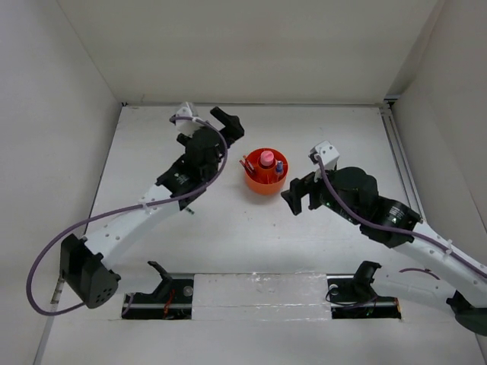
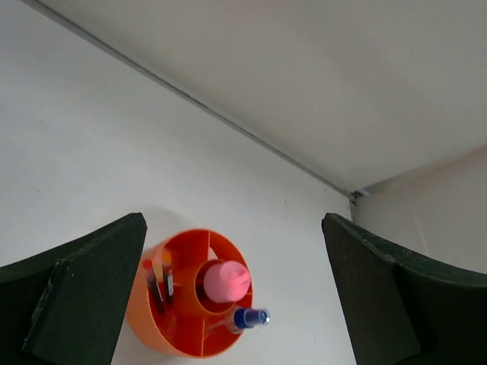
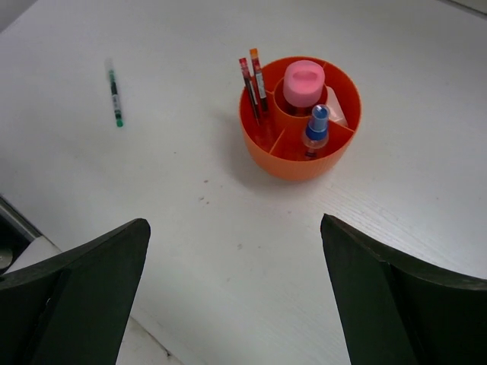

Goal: Sort the stationery into containers
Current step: Move the pen to the center of the board.

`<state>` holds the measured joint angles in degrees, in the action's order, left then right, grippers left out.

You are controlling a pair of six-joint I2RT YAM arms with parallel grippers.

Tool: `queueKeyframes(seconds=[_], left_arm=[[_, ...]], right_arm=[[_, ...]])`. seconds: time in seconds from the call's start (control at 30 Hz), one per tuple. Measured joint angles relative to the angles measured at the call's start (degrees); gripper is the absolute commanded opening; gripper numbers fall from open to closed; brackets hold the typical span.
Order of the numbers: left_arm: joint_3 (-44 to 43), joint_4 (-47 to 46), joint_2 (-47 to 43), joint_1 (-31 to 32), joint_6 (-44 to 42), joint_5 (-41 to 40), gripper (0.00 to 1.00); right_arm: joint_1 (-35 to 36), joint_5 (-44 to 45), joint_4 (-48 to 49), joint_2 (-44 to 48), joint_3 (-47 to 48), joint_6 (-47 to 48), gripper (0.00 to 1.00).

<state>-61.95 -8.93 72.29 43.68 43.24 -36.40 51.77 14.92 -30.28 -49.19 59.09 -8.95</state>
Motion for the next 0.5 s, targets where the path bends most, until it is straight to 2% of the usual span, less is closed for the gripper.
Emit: queueKeyframes(seconds=[0.13, 0.27, 0.3, 0.33, 0.4, 0.5], left_arm=[[-5.05, 10.16, -2.56, -7.34, 2.73, 0.98, 1.00], [-5.68, 20.24, -5.42, -18.93, 6.45, 6.62, 1.00], [-5.62, 21.53, -5.75, -20.90, 6.88, 7.87, 1.00], [-5.07, 24.15, -6.58, -26.80, 7.85, 10.97, 1.00], [-3.39, 27.47, -7.98, -33.66, 9.14, 13.75, 1.00], [-0.39, 32.96, -10.82, -40.04, 10.51, 15.65, 1.00]], right_arm=[[0.04, -4.28, 3.41, -2.73, 0.00, 0.90, 1.00], [1.99, -6.38, 6.19, -10.12, 1.55, 1.27, 1.00], [2.67, -6.88, 7.43, -12.94, 2.36, 1.22, 0.99], [3.30, -7.56, 8.59, -16.13, 3.21, 1.20, 0.99], [4.39, -9.57, 11.06, -22.43, 5.38, 1.20, 0.98], [6.29, -12.83, 13.07, -34.03, 11.58, 1.22, 0.94]])
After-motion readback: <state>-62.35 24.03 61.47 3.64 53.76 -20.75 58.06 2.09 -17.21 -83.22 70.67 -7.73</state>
